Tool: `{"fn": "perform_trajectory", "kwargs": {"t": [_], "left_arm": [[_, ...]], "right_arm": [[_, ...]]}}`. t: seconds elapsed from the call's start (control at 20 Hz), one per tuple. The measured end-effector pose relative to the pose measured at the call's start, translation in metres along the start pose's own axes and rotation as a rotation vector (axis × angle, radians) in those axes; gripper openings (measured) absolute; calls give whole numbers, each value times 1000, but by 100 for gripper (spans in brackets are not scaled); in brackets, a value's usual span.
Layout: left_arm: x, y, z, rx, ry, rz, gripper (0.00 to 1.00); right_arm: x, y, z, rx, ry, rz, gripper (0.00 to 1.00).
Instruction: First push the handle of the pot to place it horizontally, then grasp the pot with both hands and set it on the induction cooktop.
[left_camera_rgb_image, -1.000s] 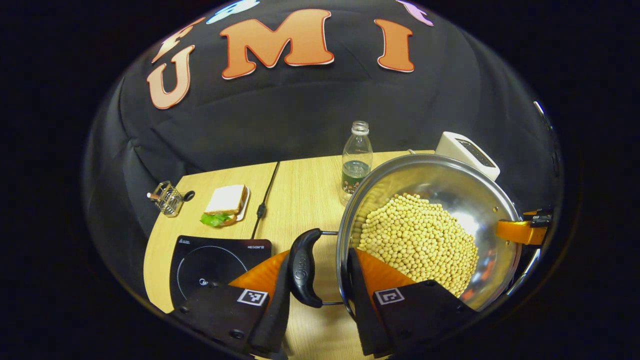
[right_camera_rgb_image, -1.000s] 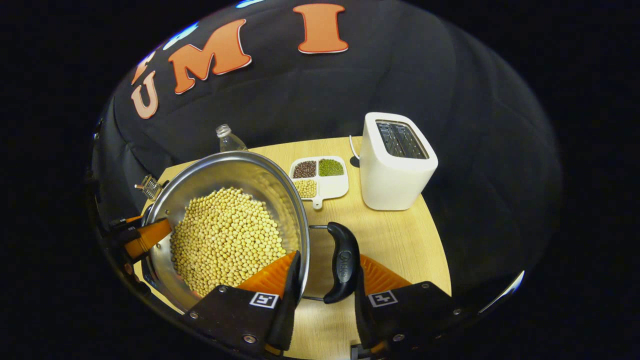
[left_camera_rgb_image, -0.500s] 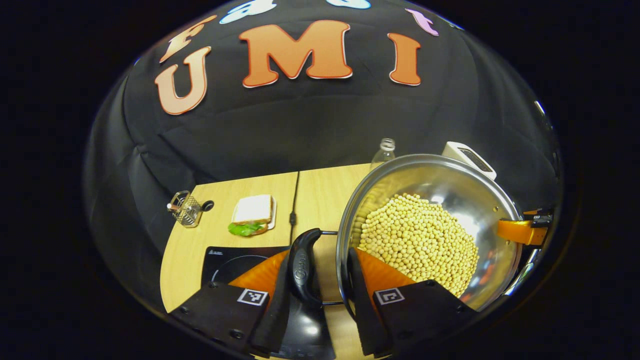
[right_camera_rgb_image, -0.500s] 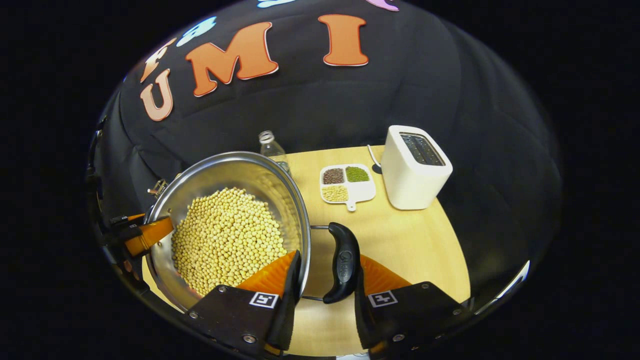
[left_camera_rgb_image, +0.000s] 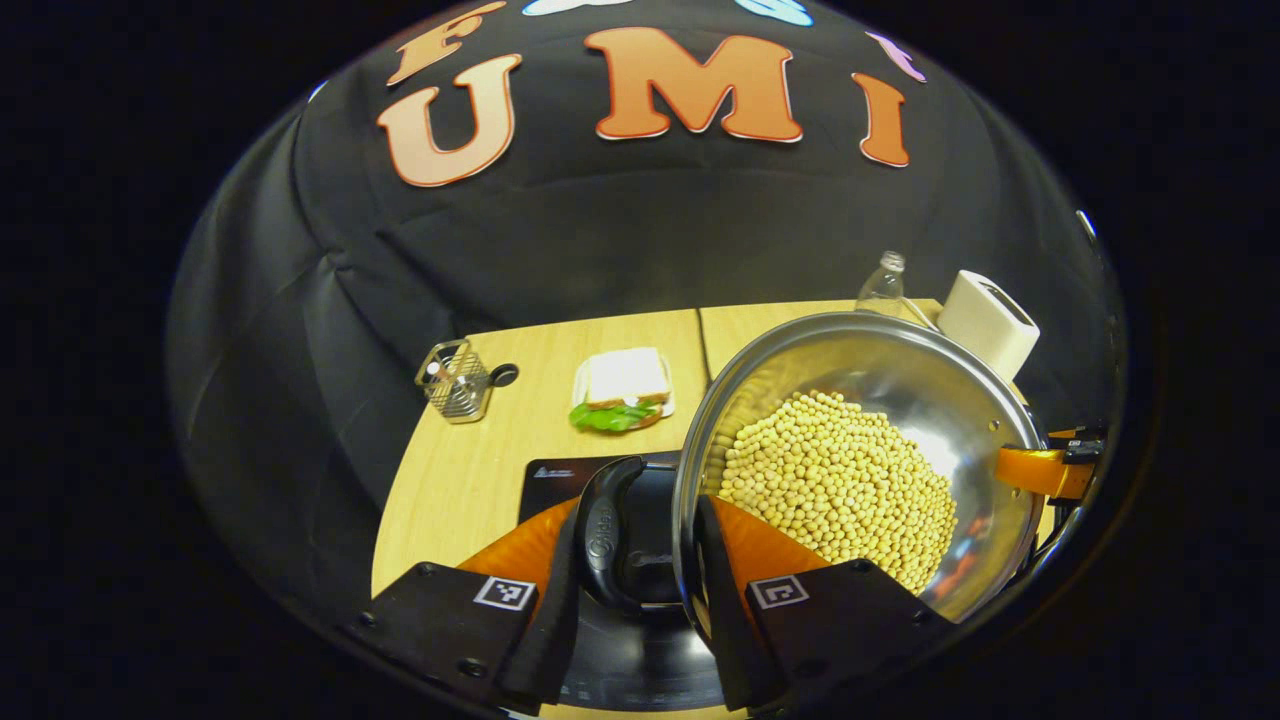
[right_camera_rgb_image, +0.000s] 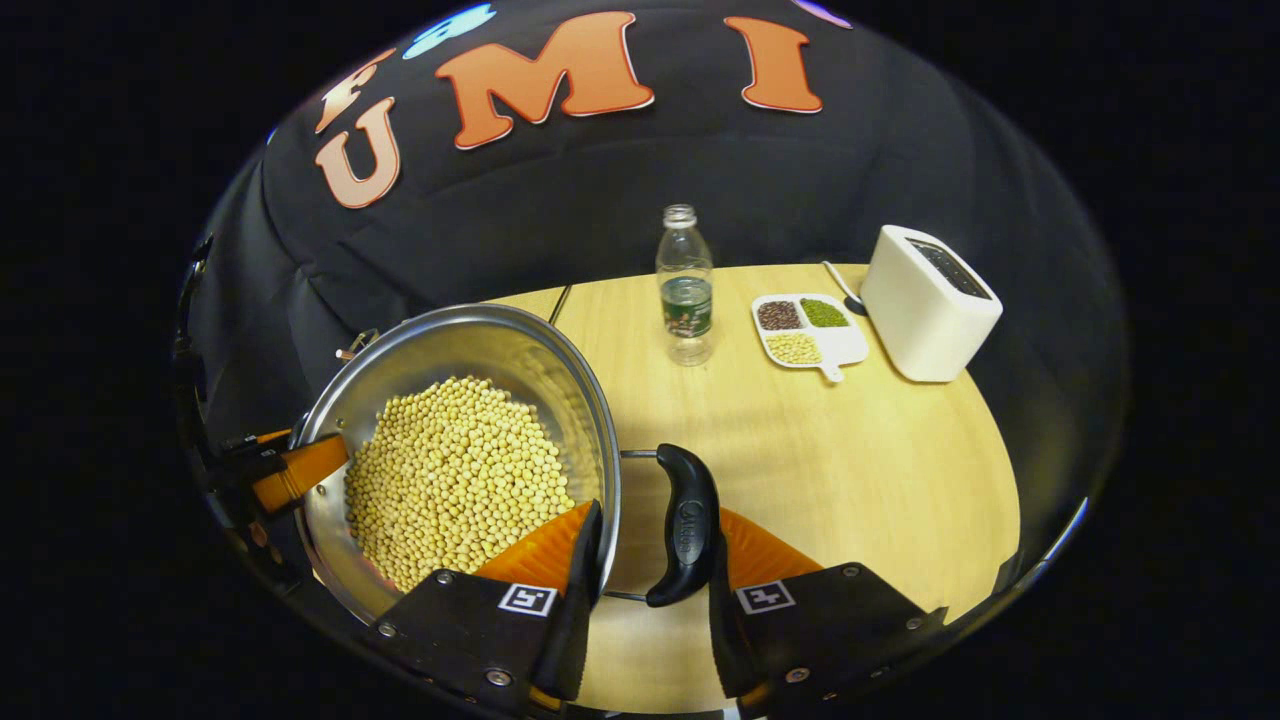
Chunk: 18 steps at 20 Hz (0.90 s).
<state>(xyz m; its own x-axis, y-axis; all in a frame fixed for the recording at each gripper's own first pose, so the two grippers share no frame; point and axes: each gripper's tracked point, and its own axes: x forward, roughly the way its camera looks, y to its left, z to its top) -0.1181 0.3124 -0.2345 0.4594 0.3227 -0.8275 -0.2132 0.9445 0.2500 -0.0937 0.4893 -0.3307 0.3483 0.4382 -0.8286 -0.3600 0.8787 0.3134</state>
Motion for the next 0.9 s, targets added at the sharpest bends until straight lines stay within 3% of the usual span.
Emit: {"fn": "perform_trajectory", "kwargs": {"t": [0.15,0.3,0.9], "left_arm": [[7,30,-13,0,15,19,63],[12,50,-24,3,28,33,64],[26,56,-42,-11,91,39,63]], "right_arm": [[19,20,-7,2,20,18,51],[28,13,-9,2,40,26,51],[27,13,0,1,113,20,51]]}}
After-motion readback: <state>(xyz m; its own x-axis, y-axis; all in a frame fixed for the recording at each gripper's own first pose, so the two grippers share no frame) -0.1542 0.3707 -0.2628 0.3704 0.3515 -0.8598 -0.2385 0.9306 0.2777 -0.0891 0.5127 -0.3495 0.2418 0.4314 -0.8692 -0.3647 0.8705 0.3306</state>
